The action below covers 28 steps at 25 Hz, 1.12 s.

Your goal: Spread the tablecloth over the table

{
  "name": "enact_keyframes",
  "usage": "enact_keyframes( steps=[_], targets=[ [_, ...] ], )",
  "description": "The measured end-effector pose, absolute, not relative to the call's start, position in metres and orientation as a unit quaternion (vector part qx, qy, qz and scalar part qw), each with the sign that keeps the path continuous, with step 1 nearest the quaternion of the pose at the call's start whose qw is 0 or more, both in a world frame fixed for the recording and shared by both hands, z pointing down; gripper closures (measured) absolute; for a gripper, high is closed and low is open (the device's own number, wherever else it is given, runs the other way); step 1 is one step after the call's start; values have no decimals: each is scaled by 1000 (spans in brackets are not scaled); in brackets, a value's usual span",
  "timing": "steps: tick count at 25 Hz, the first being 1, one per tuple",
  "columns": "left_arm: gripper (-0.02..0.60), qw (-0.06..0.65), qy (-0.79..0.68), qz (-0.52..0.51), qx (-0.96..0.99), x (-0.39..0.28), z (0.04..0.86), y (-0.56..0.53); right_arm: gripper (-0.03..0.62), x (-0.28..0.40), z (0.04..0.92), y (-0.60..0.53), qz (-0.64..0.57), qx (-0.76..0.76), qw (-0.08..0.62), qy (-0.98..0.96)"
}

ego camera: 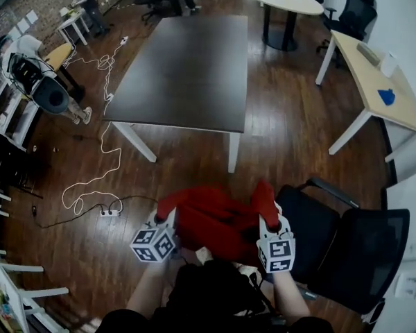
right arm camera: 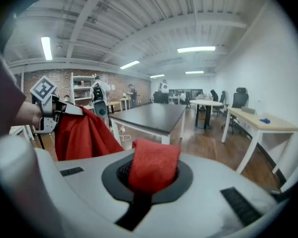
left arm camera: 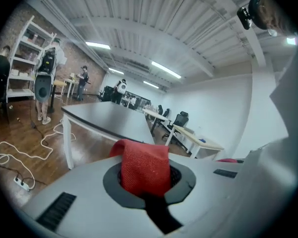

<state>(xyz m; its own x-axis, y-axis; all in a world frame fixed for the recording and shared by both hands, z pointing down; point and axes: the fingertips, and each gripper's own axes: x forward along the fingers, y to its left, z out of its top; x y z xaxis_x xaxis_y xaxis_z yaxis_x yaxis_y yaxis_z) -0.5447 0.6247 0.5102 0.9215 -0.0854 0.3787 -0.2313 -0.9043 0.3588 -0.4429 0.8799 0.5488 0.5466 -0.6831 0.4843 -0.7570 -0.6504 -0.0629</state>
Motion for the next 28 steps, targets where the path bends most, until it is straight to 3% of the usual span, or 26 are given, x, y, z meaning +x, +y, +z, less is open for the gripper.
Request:
enact_keyframes(
  steps=[7,12,18,28],
  targets=[
    [574,137,-185,94,968,-603,427,491,583,-430,470,705,136,842,96,-513],
    [575,124,-288,45,948,-702,400,411,583,-492,442,564,87,771,89,-625],
    [574,47,-426,-23,903,-816,316,326,583,-564,371,396,-7,657,70,-751],
    [574,-21,-565,-27,824,-895,260,218,583,-634,336,191,-49,524,14,-850]
  ],
)
